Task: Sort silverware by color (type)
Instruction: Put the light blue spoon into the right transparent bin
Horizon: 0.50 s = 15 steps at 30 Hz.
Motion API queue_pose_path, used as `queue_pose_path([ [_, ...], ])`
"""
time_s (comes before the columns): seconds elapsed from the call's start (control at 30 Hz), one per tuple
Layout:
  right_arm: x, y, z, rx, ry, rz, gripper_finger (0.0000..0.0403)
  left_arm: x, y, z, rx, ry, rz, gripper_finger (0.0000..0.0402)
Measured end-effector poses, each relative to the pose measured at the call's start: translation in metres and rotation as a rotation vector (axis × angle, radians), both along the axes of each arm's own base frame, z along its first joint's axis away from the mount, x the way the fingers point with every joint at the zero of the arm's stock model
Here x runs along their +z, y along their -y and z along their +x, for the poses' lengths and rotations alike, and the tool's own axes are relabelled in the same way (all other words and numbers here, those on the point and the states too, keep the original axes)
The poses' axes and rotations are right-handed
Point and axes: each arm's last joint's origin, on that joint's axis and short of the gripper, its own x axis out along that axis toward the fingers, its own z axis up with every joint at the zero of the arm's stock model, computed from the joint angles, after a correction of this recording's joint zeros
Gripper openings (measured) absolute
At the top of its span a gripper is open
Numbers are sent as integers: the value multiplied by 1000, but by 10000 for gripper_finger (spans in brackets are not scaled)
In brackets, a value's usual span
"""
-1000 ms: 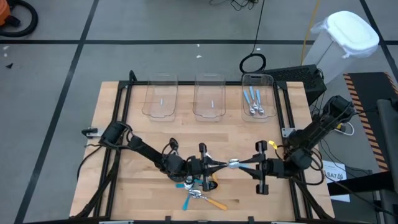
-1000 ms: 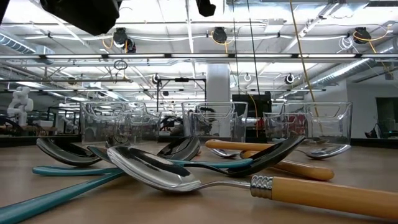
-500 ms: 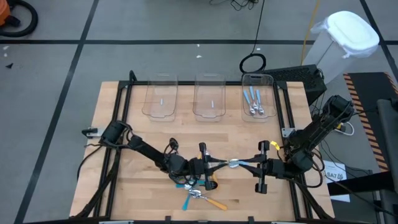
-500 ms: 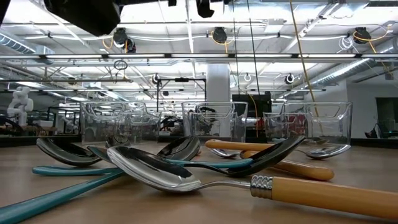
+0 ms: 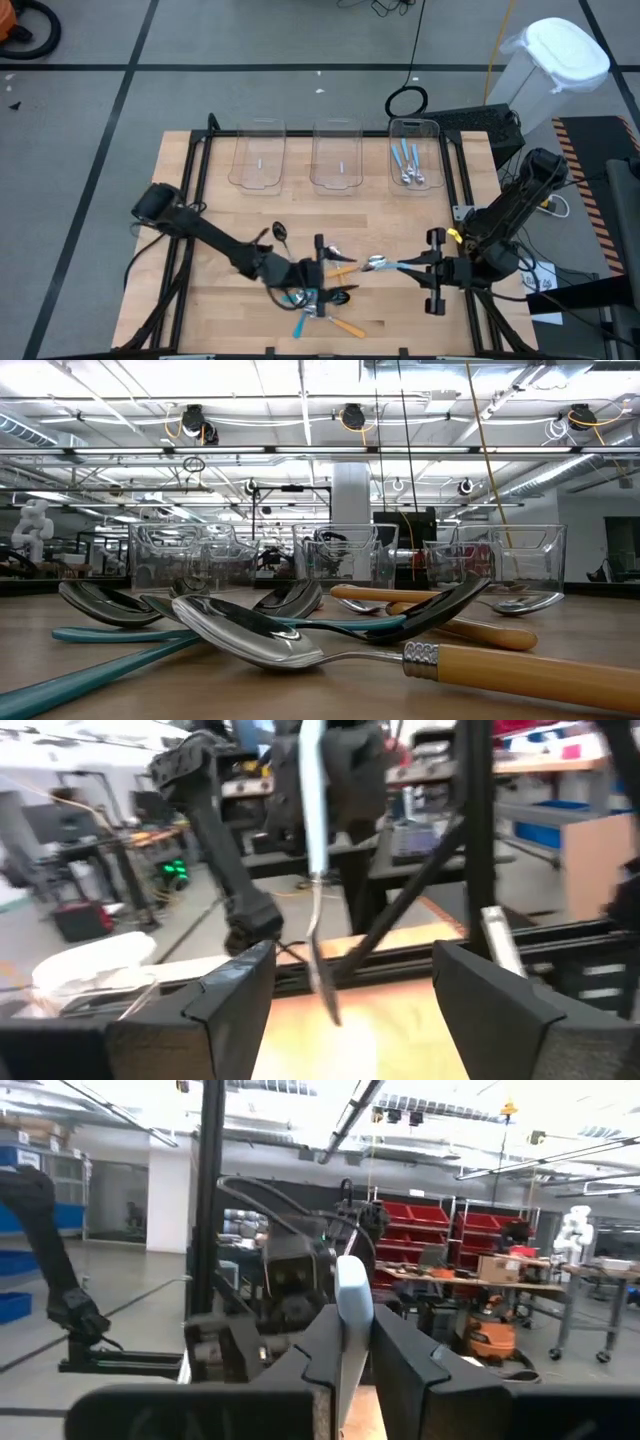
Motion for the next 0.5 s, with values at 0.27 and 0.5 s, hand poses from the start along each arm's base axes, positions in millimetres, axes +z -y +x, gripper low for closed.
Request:
queue_pose_path([
  [0.27,23,15,2,-257,-85,-13,31,40,-7,-36,-41,-149,9,268],
  [0.5,59,46,0,-407,-115,-31,31,39,-25,-46,6,-312,46,268],
])
